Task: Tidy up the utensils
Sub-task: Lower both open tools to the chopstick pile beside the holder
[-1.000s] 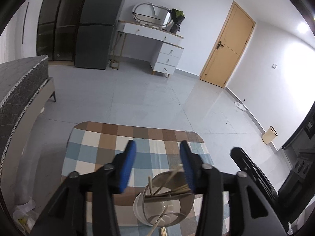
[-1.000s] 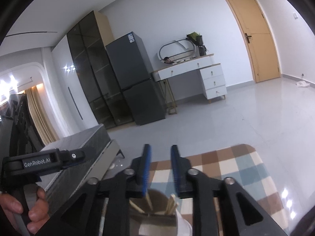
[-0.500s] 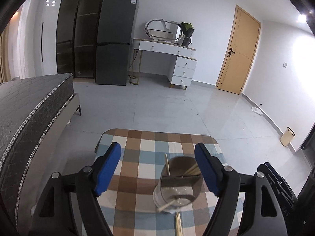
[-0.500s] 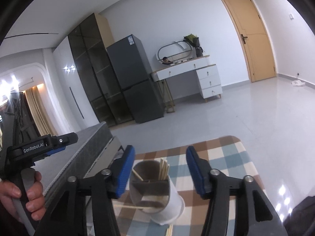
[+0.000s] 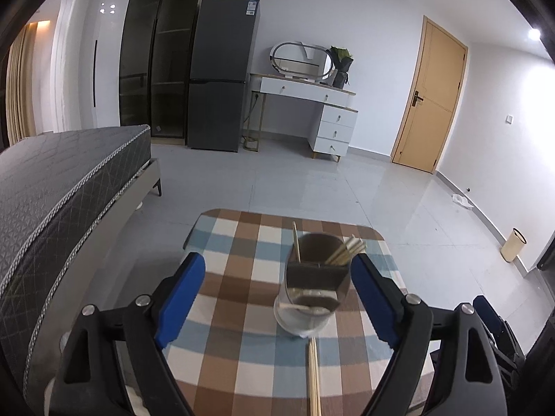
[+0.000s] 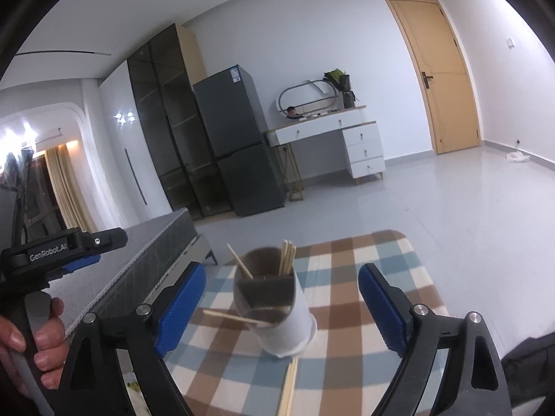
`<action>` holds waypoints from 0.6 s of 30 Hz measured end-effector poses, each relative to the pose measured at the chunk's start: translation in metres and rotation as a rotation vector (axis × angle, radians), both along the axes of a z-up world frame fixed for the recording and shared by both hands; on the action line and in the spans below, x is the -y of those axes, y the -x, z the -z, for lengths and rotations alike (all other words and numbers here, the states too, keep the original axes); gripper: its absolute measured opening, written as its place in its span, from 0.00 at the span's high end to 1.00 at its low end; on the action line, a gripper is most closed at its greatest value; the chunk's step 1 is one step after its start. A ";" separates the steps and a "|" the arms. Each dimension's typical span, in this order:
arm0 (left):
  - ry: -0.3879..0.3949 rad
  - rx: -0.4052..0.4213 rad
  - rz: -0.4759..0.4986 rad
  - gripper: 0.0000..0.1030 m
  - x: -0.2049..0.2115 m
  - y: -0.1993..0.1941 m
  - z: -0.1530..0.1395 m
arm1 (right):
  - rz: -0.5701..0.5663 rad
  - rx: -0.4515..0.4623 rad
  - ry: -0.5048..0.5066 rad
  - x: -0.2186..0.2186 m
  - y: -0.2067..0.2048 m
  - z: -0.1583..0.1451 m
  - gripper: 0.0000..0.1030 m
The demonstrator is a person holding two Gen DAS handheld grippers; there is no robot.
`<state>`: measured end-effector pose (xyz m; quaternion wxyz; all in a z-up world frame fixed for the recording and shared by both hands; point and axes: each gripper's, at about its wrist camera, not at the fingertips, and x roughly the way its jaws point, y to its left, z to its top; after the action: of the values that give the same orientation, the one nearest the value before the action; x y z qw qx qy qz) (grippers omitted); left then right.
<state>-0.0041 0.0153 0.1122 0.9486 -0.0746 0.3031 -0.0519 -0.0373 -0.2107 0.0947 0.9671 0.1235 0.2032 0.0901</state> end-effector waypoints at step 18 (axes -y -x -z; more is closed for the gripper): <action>-0.012 -0.147 0.033 0.13 0.025 -0.006 0.095 | 0.085 -0.297 -0.032 0.024 -0.006 0.075 0.04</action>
<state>0.0022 -0.0093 0.0171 0.9233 -0.0677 0.3733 -0.0599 -0.0315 -0.2349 0.0197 0.9272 0.1593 0.3373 0.0330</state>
